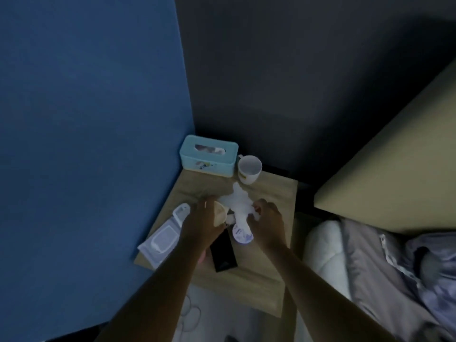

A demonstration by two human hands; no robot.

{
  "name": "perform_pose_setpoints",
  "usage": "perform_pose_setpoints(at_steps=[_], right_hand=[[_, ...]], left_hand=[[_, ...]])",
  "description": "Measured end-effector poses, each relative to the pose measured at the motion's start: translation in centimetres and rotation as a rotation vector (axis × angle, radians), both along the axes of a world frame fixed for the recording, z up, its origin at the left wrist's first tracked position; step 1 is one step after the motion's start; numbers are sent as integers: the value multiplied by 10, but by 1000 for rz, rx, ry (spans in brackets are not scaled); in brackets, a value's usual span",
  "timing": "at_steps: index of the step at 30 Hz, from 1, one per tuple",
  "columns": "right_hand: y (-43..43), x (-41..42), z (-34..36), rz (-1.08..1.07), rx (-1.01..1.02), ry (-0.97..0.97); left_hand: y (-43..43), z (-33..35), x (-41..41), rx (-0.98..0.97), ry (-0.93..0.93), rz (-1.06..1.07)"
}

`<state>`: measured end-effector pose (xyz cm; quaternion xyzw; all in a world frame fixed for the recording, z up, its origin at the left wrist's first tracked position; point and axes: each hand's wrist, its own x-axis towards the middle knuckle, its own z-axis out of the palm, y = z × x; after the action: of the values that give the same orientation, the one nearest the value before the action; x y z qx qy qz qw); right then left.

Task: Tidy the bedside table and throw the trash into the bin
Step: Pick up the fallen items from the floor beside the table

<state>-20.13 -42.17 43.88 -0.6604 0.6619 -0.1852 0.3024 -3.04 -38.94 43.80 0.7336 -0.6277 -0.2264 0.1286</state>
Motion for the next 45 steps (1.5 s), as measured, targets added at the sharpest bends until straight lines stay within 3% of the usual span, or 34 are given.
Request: perform_pose_setpoints(at_steps=[8, 15, 24, 31, 40, 45], right_hand=[[-40, -10, -87, 188, 30, 12], [-12, -27, -107, 210, 0, 55], [51, -15, -63, 212, -6, 99], [168, 20, -64, 248, 64, 154], [316, 39, -207, 402, 351, 226], [367, 36, -333, 516, 475, 278]], left_hand=[[-49, -89, -12, -83, -60, 38], [-24, -103, -15, -98, -168, -29], [50, -55, 12, -130, -198, -36], [168, -53, 46, -156, -149, -76], [303, -185, 59, 86, -150, -132], [332, -312, 57, 273, -156, -135]])
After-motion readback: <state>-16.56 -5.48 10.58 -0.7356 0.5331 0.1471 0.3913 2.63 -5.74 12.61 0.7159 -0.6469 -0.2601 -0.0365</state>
